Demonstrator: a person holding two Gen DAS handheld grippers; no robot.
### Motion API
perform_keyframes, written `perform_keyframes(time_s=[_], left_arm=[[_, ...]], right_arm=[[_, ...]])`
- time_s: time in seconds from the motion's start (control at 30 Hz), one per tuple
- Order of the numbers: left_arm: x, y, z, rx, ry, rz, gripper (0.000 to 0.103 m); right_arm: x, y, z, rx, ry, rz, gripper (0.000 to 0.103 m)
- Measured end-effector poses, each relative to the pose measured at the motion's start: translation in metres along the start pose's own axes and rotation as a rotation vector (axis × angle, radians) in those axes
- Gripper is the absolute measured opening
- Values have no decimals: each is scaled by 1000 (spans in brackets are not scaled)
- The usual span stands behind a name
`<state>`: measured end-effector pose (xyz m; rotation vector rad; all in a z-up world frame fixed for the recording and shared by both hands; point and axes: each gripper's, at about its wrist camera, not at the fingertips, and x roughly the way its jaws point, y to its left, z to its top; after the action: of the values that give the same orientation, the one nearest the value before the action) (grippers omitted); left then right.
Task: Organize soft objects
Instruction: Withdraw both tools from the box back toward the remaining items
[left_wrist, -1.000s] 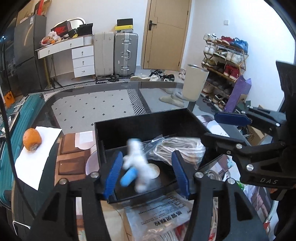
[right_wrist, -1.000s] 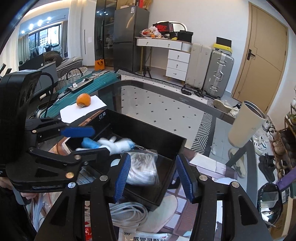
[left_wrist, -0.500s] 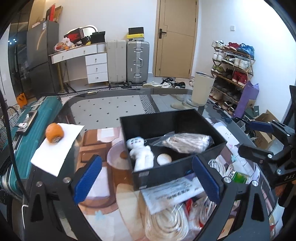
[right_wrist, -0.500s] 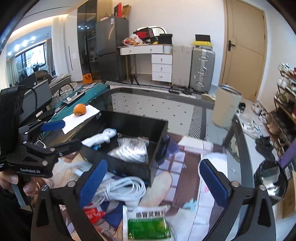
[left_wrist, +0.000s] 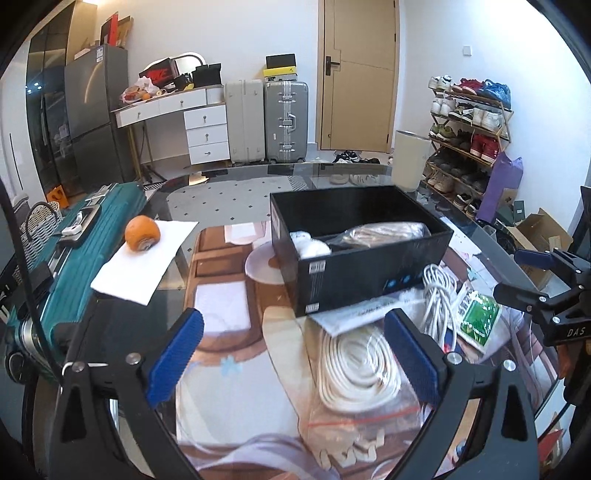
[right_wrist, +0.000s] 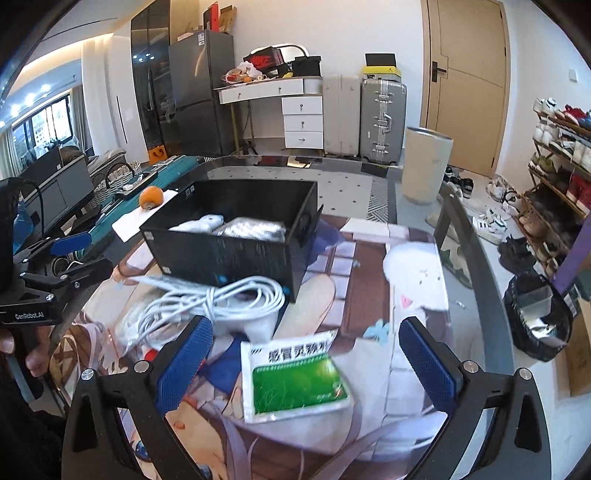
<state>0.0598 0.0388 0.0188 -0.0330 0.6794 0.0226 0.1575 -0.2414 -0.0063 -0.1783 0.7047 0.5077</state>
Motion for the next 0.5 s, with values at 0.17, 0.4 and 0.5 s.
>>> perform_keyframes(time_s=[0.17, 0.4, 0.5], left_arm=[[0, -6, -10, 10, 13, -4, 99], [7, -14, -17, 3, 43, -24, 99], [10, -18, -18, 21, 54, -23, 99]], right_arm=[[-1, 6, -13, -4, 1, 4, 102], [9, 11, -13, -46, 64, 9, 102], [20, 9, -12, -66, 117, -11, 102]])
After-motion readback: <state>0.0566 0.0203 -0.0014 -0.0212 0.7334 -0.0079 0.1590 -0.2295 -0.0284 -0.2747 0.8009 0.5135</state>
